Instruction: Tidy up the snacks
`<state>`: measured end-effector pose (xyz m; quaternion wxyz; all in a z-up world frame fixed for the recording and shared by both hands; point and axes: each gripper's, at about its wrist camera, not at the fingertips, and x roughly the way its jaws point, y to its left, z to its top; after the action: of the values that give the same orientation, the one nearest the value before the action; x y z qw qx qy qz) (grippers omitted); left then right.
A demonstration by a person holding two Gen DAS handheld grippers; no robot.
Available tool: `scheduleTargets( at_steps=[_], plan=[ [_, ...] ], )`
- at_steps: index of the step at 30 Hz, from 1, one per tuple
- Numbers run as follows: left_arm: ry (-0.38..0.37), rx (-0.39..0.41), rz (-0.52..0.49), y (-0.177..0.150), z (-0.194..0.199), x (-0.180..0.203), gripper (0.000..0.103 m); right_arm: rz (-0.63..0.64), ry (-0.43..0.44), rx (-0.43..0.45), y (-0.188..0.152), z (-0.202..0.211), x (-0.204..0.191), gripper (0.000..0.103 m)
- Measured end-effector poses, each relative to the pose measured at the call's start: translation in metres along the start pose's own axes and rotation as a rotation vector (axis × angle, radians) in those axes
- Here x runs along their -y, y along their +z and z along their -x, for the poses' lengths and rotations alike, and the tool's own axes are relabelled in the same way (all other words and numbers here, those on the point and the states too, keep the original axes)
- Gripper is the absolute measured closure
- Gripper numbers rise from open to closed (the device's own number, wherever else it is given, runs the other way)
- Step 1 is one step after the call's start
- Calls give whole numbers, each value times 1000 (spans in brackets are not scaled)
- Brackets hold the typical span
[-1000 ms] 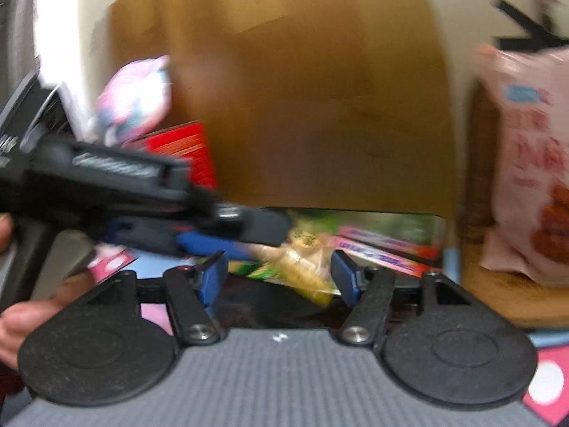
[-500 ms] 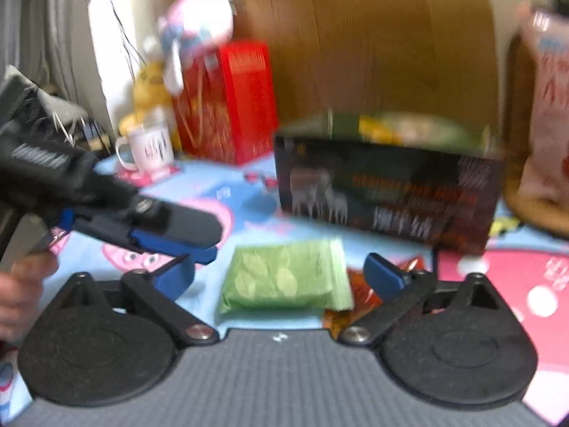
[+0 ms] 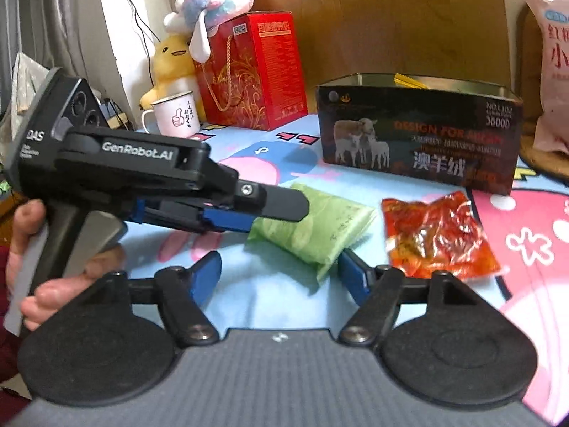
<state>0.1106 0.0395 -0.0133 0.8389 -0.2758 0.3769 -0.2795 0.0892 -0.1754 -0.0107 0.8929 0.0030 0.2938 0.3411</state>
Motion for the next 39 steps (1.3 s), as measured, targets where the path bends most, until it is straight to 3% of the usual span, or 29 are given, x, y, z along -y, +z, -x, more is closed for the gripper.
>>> scheduleTargets(
  at_steps=[9,39],
  plan=[
    [3,3,-11,-1,1,1,55,-11,53,-10,2,-3,2,14],
    [-9,3,-10,-2,2,0,51,-17,48,0,0,-2,0,13]
  ],
)
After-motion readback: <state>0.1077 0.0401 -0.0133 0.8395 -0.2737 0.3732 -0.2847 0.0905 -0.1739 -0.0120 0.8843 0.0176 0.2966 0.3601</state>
